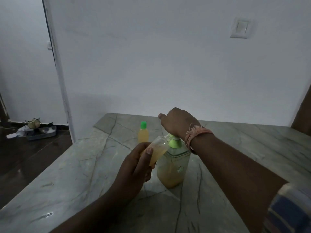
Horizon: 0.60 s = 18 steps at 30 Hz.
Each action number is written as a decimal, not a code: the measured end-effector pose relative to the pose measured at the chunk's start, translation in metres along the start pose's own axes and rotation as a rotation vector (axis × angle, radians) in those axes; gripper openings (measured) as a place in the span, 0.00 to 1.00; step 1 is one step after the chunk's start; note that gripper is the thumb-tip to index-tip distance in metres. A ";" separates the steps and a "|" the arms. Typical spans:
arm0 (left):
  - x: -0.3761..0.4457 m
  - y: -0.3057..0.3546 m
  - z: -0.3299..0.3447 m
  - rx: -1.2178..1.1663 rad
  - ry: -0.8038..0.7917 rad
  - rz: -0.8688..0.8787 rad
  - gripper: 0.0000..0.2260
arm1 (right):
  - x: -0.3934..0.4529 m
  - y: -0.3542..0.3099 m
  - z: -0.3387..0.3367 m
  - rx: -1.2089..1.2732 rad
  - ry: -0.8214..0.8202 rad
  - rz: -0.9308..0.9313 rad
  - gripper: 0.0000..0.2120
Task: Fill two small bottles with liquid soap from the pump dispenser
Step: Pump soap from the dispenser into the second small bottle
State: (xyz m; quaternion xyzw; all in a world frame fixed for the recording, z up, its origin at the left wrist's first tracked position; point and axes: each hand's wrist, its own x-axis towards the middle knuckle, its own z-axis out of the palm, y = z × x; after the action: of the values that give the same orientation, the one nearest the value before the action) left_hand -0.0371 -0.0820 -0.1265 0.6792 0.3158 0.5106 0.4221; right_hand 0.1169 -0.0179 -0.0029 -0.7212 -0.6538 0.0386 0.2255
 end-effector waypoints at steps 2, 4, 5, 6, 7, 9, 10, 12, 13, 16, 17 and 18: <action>-0.001 0.000 0.000 0.008 0.002 -0.001 0.15 | -0.001 0.000 0.001 -0.027 -0.008 0.004 0.20; -0.001 0.001 0.000 0.008 -0.003 0.003 0.15 | -0.001 -0.001 0.000 -0.049 -0.014 0.007 0.20; -0.002 0.002 0.000 0.012 -0.002 0.002 0.16 | -0.001 -0.002 -0.001 -0.066 -0.019 0.008 0.20; -0.002 0.003 0.000 0.017 0.001 -0.003 0.16 | -0.001 -0.003 -0.002 -0.091 -0.022 0.004 0.20; -0.002 0.004 0.001 0.020 0.003 -0.008 0.16 | -0.001 -0.005 -0.004 -0.113 -0.026 -0.005 0.20; -0.002 0.004 0.001 0.015 0.005 -0.010 0.16 | -0.001 -0.008 -0.007 -0.123 -0.015 -0.024 0.20; -0.002 0.003 0.000 0.011 0.003 -0.010 0.16 | 0.000 -0.008 -0.006 -0.103 -0.001 -0.029 0.20; -0.001 0.003 0.000 0.009 -0.001 -0.011 0.16 | 0.001 -0.003 -0.002 -0.017 0.025 -0.024 0.22; 0.000 0.002 0.000 0.011 -0.003 -0.008 0.15 | 0.002 0.000 0.001 0.020 0.025 -0.014 0.22; 0.000 0.001 0.000 0.017 -0.004 0.002 0.15 | 0.004 0.002 0.003 0.020 -0.020 -0.005 0.22; 0.000 0.001 0.000 0.016 -0.005 0.002 0.16 | 0.004 0.001 0.003 -0.005 -0.026 -0.003 0.21; 0.000 0.000 0.000 0.015 -0.004 0.002 0.16 | 0.004 0.000 0.003 -0.034 -0.027 -0.001 0.20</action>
State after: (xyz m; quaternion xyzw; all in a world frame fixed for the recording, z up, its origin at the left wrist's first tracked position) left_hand -0.0374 -0.0820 -0.1261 0.6836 0.3181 0.5073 0.4172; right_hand 0.1167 -0.0133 -0.0045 -0.7240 -0.6578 0.0369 0.2043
